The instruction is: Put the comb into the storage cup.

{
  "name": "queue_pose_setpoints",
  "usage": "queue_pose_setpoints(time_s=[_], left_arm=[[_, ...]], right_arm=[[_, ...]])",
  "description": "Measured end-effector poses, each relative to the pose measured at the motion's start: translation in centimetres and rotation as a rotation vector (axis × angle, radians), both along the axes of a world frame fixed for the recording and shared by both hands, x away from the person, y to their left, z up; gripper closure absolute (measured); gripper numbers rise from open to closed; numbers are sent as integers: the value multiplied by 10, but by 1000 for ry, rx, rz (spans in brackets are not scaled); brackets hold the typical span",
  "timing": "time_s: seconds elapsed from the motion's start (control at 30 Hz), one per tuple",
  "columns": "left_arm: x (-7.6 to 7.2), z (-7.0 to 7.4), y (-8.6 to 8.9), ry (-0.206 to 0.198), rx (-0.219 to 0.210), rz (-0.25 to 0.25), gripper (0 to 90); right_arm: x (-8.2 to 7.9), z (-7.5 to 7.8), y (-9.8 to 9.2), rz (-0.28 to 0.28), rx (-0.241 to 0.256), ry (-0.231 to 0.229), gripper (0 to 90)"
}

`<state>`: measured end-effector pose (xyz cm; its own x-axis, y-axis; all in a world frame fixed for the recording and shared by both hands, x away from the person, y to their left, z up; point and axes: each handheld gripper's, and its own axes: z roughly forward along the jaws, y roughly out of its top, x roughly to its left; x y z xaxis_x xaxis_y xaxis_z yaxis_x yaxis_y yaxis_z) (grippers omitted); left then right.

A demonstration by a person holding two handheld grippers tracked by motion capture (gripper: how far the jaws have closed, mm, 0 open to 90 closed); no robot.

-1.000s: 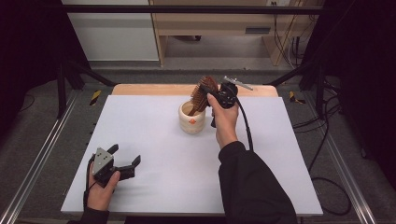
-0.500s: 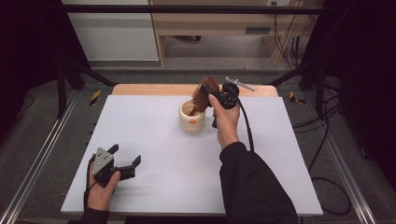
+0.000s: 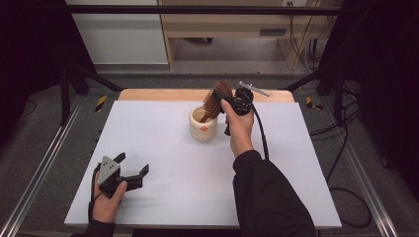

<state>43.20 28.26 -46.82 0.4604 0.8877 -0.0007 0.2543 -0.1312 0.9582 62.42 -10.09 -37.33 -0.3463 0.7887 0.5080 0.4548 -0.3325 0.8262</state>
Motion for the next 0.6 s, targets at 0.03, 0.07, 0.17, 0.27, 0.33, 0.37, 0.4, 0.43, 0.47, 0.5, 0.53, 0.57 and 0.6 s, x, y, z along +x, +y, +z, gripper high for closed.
queue_pose_setpoints(time_s=[0.03, 0.07, 0.17, 0.27, 0.33, 0.37, 0.4, 0.43, 0.47, 0.5, 0.53, 0.57, 0.6], left_arm=[[0, 0, 0, 0, 0, 0, 24], [0, 0, 0, 0, 0, 0, 24], [0, 0, 0, 0, -1, 2, 24], [0, 0, 0, 0, -1, 1, 24], [0, 0, 0, 1, 1, 0, 24], [0, 0, 0, 1, 1, -1, 24], [0, 0, 0, 1, 3, -1, 24], [0, 0, 0, 1, 3, -1, 24], [0, 0, 0, 1, 3, -2, 24], [0, 0, 0, 2, 3, -2, 24], [0, 0, 0, 2, 2, -3, 24], [0, 0, 0, 3, 2, -5, 24], [0, 0, -1, 3, 1, -5, 24]], right_arm=[[0, 0, 0, 0, 0, 0, 466], [0, 0, 0, 1, 2, 2, 466], [0, 0, 0, 0, 1, 4, 458], [0, 0, -1, 3, 2, 3, 453], [0, 0, -1, 2, 8, 6, 451], [0, 0, -1, 1, 13, 7, 446], [0, 1, -1, 0, 22, 11, 438], [0, 1, -1, 0, 22, 11, 438], [0, 1, 0, -1, 23, 9, 428], [0, 1, 0, -1, 23, 9, 428], [0, 1, 0, -1, 25, 10, 423], [0, 1, 0, 2, 28, 10, 409], [0, 1, 0, 6, 34, 9, 390]])
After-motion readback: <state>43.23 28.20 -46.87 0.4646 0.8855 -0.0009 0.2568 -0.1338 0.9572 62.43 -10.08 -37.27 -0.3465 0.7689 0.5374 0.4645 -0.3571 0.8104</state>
